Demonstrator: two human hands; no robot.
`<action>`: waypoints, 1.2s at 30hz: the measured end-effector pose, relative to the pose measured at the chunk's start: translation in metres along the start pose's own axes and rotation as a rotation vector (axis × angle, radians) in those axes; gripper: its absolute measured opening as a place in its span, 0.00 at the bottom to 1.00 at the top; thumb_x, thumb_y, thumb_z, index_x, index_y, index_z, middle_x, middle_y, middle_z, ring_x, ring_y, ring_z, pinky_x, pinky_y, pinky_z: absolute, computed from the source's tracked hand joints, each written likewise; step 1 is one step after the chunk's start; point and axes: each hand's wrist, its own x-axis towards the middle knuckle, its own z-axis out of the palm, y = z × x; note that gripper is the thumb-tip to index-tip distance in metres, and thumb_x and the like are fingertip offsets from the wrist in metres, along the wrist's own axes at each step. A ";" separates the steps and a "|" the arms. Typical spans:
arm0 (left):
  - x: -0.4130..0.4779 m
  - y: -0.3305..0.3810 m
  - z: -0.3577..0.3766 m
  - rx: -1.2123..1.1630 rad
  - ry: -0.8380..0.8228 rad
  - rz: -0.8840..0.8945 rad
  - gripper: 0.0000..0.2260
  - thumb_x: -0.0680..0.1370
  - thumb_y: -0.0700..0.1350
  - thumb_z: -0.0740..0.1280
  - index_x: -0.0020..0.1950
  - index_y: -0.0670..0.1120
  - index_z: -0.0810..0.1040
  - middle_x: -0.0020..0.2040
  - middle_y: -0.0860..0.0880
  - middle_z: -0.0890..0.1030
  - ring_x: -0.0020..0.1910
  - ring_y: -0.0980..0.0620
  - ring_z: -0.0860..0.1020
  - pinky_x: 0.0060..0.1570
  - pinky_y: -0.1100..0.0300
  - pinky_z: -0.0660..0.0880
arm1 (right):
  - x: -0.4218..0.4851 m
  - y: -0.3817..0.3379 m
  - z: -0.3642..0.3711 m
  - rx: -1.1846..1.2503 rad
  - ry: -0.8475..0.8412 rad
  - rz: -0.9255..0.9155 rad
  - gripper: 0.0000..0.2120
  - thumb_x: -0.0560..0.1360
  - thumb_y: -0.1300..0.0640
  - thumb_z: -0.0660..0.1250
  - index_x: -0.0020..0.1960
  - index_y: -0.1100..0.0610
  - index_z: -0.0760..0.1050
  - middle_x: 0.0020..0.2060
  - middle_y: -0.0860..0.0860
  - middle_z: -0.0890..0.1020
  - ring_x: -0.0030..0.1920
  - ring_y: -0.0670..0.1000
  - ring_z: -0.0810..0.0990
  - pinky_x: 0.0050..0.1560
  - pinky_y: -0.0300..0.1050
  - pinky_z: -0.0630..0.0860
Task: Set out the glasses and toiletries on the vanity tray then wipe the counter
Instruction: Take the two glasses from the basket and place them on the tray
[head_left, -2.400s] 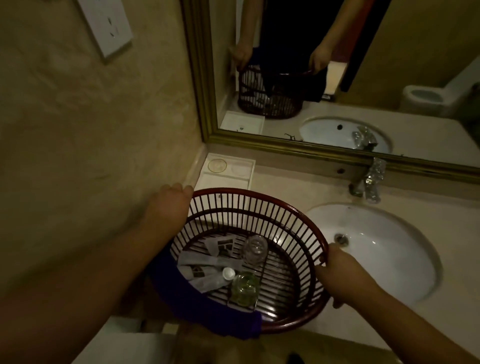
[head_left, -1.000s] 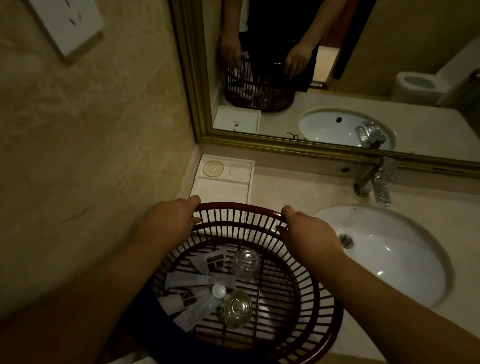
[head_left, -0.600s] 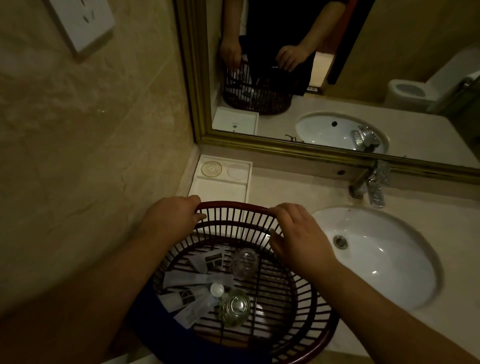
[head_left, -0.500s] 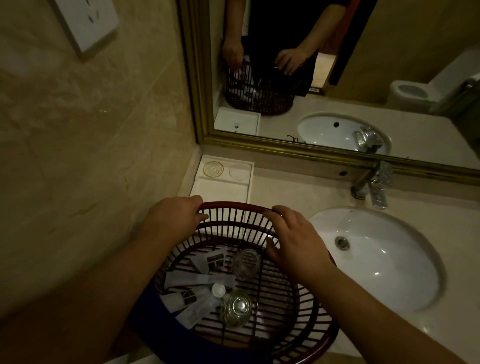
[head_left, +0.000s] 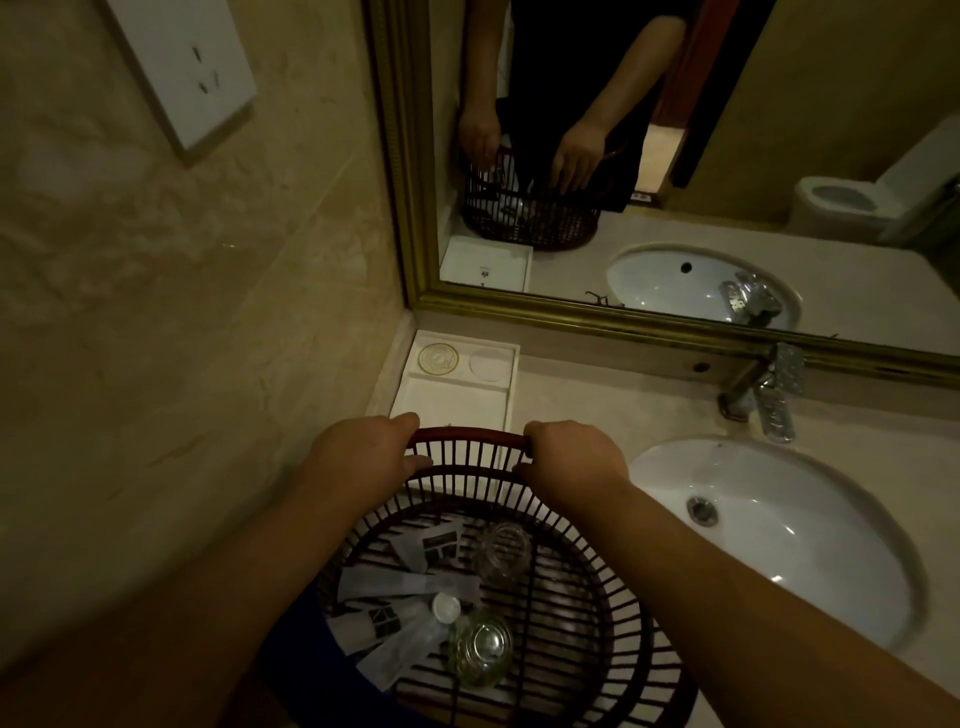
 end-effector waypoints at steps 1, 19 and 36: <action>0.001 0.002 -0.001 -0.009 -0.016 0.016 0.17 0.76 0.64 0.68 0.50 0.52 0.73 0.40 0.51 0.80 0.35 0.51 0.73 0.31 0.56 0.65 | 0.002 0.000 0.000 0.001 -0.007 -0.009 0.12 0.75 0.43 0.68 0.54 0.49 0.78 0.44 0.49 0.82 0.44 0.53 0.81 0.41 0.46 0.75; 0.029 0.018 -0.005 -0.017 -0.085 0.114 0.11 0.76 0.60 0.68 0.46 0.54 0.74 0.40 0.50 0.79 0.35 0.51 0.70 0.32 0.56 0.65 | -0.052 -0.016 0.019 0.212 0.429 -0.556 0.21 0.72 0.53 0.70 0.64 0.55 0.74 0.56 0.52 0.78 0.57 0.51 0.75 0.59 0.44 0.74; 0.026 0.021 -0.006 0.026 -0.080 0.115 0.14 0.78 0.60 0.66 0.49 0.50 0.75 0.42 0.49 0.80 0.36 0.50 0.72 0.34 0.55 0.65 | -0.038 -0.010 0.092 0.120 -0.349 -0.211 0.33 0.75 0.39 0.68 0.75 0.49 0.63 0.67 0.53 0.76 0.61 0.55 0.79 0.58 0.51 0.78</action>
